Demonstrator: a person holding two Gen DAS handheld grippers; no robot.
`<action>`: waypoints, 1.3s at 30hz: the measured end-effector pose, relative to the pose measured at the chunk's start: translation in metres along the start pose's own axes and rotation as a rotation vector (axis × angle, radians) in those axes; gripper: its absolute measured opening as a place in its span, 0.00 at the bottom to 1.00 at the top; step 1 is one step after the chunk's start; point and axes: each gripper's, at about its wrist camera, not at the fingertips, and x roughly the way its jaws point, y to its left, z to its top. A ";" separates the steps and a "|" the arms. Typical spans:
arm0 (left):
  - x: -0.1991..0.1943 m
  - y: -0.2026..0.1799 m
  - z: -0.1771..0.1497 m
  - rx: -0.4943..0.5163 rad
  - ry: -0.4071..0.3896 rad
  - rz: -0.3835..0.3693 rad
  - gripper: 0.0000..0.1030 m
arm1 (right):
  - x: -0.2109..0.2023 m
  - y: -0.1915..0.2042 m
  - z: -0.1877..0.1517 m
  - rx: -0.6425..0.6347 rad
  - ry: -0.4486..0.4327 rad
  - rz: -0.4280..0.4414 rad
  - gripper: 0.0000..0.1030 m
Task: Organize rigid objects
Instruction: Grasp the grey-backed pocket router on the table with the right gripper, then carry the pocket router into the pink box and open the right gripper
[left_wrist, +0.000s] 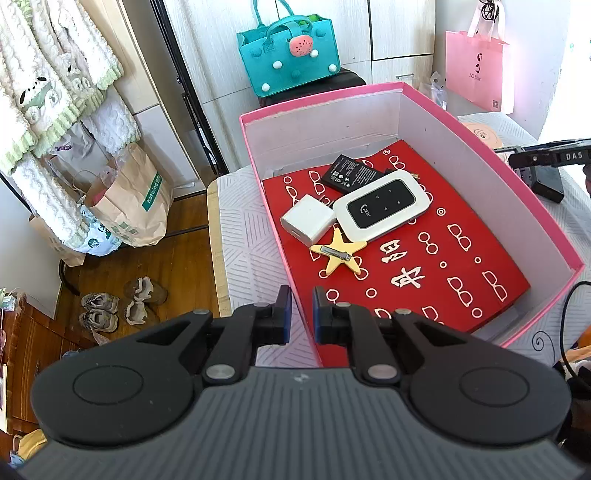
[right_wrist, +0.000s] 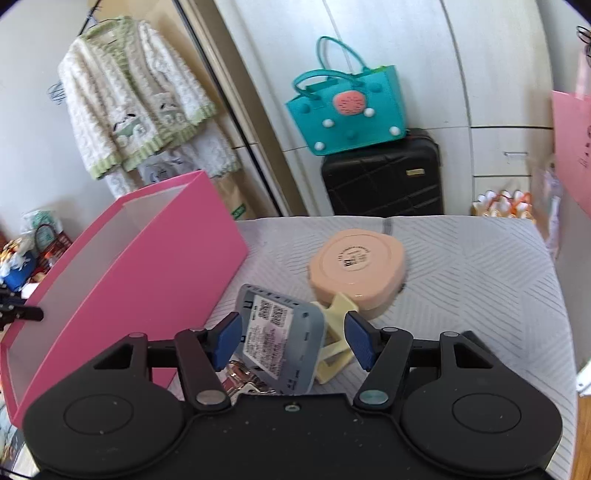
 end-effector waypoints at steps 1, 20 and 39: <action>0.000 0.000 0.000 0.001 0.000 0.000 0.10 | 0.001 0.001 -0.002 -0.011 0.002 0.009 0.54; 0.000 -0.002 0.000 -0.005 -0.002 0.004 0.10 | -0.034 0.065 -0.018 -0.314 -0.031 -0.065 0.18; -0.003 -0.001 -0.003 0.008 -0.001 -0.020 0.10 | -0.075 0.121 0.046 -0.389 -0.081 -0.075 0.18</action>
